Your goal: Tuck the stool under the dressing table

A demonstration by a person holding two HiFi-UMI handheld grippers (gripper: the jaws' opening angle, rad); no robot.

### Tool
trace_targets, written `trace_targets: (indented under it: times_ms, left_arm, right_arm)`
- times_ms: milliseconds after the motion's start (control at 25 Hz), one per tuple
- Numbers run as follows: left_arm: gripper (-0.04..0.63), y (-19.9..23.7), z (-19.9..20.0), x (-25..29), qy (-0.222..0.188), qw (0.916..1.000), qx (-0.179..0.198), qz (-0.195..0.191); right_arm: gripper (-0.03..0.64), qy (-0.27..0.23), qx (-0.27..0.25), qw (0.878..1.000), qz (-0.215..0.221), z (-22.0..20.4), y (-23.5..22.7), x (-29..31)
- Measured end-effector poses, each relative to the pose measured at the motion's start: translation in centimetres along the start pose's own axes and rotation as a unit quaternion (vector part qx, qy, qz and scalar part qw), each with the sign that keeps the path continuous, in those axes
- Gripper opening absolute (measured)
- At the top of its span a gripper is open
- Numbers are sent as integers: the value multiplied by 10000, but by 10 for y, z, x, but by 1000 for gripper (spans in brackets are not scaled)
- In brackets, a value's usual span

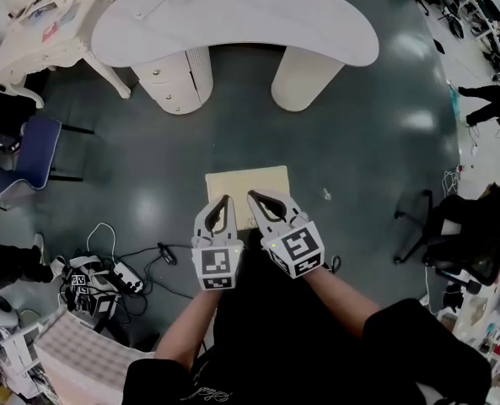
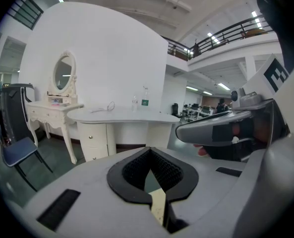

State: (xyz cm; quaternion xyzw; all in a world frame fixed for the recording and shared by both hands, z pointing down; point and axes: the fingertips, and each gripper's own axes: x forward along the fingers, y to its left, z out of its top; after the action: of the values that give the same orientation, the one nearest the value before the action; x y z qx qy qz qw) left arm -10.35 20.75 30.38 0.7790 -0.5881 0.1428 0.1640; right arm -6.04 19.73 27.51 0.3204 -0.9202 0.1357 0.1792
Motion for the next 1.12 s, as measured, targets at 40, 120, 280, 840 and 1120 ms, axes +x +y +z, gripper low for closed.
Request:
trace_targets:
  times_ms: [40, 120, 280, 840, 1120]
  left_arm:
    - [2, 0, -2, 5, 46, 10000, -9, 31]
    - [2, 3, -5, 18, 155, 9998, -28, 107]
    - [2, 14, -16, 44, 384, 9987, -205, 270]
    - [2, 13, -125, 110, 1506, 9880, -329, -39]
    - [2, -1, -195, 140, 2143, 9751, -522, -243]
  right_arm:
    - [6, 46, 17, 10000, 65, -2, -4, 4]
    - [6, 159, 27, 9997, 203, -8, -12, 14]
    - [6, 424, 62, 9981, 447, -26, -24, 34]
    - [6, 1479, 149, 9877, 485, -147, -85, 71]
    - [6, 1888, 397, 9799, 508, -214, -96, 83]
